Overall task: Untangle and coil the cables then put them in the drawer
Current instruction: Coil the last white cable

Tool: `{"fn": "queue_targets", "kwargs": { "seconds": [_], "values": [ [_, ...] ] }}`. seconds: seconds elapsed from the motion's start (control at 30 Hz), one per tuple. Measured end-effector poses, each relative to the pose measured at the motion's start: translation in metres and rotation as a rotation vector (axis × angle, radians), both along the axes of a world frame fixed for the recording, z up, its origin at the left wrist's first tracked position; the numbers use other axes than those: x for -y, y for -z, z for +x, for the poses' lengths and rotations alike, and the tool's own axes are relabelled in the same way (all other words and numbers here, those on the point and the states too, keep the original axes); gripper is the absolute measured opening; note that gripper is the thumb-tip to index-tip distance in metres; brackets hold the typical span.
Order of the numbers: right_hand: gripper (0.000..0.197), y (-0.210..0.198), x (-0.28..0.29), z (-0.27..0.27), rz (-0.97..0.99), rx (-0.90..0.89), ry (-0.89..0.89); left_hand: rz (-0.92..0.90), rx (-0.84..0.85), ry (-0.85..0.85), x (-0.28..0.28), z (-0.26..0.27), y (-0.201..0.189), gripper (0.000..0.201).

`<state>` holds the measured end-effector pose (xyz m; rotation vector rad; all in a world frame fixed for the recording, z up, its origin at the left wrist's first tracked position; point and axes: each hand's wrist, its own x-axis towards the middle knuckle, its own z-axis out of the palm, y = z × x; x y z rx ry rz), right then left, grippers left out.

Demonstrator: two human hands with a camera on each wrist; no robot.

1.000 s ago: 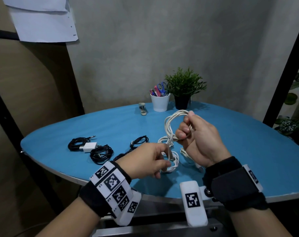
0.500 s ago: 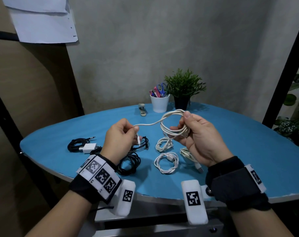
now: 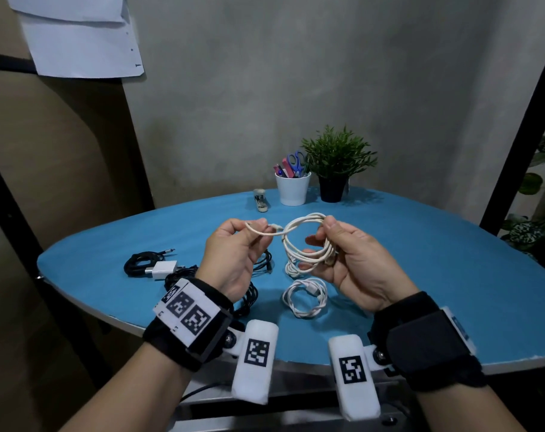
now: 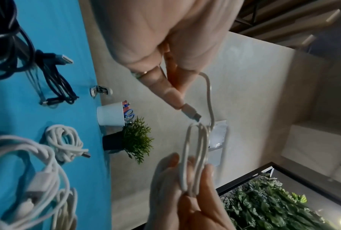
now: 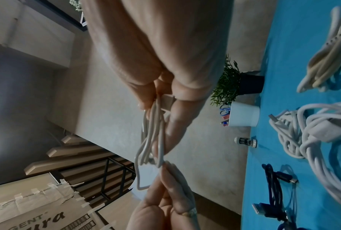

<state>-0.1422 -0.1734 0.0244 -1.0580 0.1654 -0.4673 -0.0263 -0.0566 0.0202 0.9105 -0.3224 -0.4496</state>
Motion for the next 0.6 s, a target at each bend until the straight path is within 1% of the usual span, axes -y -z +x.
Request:
{"fn": "queue_targets", "kwargs": {
  "seconds": [0.1,0.27,0.37,0.43,0.47,0.53,0.6],
  "values": [
    [0.025,0.0,-0.001,0.0,-0.002,-0.003,0.003,0.008,-0.046,0.0,0.004,-0.007,0.004,0.026],
    [0.024,-0.003,-0.004,-0.002,-0.002,0.018,-0.022,0.04,-0.068,-0.018,0.014,-0.013,0.017,0.029],
    [0.025,-0.004,-0.003,-0.003,-0.01,0.031,-0.021,0.068,-0.059,0.051,0.018,-0.02,0.02,0.023],
    [0.024,-0.005,-0.001,-0.004,-0.031,0.028,-0.016,0.072,-0.066,0.112,0.018,-0.023,0.022,0.012],
    [0.024,-0.006,0.0,-0.005,-0.04,0.024,-0.016,0.072,-0.073,0.125,0.017,-0.023,0.022,0.012],
    [0.025,-0.006,0.001,-0.007,-0.06,-0.001,-0.016,0.071,-0.087,0.147,0.015,-0.021,0.021,0.019],
    [0.025,-0.006,0.0,-0.008,-0.075,-0.029,-0.013,0.065,-0.104,0.168,0.014,-0.021,0.018,0.016]
  ]
}}
